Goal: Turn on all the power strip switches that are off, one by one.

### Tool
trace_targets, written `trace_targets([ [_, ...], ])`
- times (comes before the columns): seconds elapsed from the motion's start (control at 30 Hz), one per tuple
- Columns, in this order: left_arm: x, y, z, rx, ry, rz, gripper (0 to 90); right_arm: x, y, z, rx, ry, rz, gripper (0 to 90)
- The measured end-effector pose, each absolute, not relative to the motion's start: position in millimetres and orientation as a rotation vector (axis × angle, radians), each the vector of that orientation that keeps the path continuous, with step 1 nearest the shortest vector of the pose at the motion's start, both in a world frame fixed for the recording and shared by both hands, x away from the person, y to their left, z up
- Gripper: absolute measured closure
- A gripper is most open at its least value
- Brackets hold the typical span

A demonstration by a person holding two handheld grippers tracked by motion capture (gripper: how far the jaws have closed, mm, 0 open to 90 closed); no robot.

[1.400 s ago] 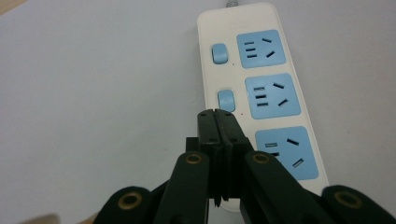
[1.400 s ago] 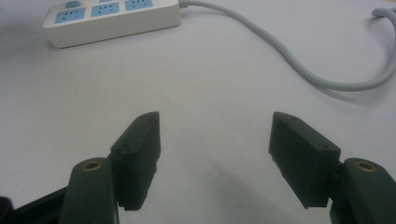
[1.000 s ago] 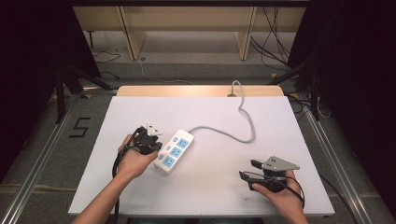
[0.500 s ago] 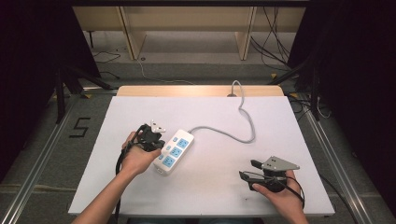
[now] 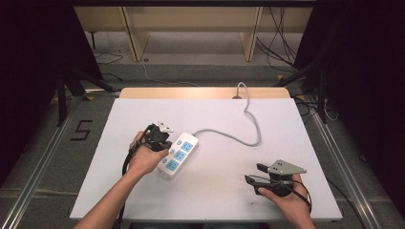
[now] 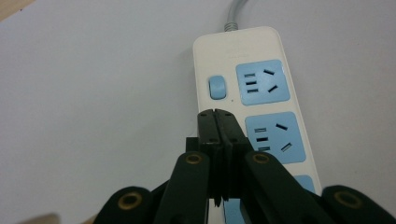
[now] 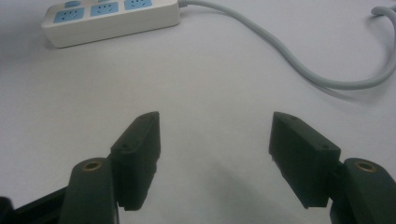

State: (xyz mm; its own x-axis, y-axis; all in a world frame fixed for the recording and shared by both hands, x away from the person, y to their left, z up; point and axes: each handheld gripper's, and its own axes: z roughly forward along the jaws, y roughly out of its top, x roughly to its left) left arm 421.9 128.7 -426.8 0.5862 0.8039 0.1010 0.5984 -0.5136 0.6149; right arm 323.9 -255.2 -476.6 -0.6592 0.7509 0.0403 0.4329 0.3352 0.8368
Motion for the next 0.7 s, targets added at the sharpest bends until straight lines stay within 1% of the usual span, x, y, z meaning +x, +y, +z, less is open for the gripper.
trace_targets([
  [0.7,435.9,118.2,-429.7,2.307,1.107,0.481,89.4,323.9,-255.1,-476.7,1.052,2.254,1.243,35.0],
])
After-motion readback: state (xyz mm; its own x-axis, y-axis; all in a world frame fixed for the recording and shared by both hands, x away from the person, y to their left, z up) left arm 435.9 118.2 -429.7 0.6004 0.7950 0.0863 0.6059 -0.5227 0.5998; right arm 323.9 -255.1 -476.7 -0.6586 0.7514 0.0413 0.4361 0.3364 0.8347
